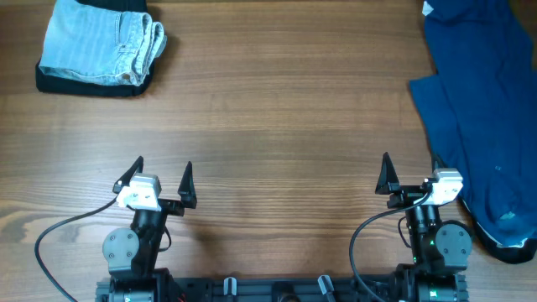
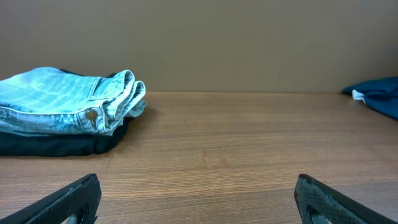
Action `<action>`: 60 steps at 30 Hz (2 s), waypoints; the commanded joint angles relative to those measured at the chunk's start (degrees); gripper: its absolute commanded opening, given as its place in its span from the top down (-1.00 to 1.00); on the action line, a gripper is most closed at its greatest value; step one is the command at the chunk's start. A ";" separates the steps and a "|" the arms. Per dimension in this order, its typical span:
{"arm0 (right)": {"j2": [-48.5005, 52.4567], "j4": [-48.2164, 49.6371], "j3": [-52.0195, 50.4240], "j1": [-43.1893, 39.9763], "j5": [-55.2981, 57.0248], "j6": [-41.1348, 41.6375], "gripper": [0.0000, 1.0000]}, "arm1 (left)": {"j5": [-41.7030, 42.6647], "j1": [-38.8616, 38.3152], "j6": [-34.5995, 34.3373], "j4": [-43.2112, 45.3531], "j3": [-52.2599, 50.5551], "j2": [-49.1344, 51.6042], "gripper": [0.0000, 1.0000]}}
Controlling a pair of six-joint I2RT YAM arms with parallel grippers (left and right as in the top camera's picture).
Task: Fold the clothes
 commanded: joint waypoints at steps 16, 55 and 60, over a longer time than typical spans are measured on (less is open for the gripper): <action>-0.50 0.24 -0.15 0.13 0.83 -0.74 -0.99 | 0.50 -0.22 -0.55 -0.15 -0.35 -0.50 -1.00; -0.50 1.92 -0.09 0.13 2.01 0.50 -0.99 | 0.76 -0.22 0.50 0.22 -0.35 -0.46 -0.99; 0.15 1.42 1.88 0.13 0.11 0.76 -1.00 | 1.57 -0.22 -2.84 2.19 1.03 -0.46 -0.99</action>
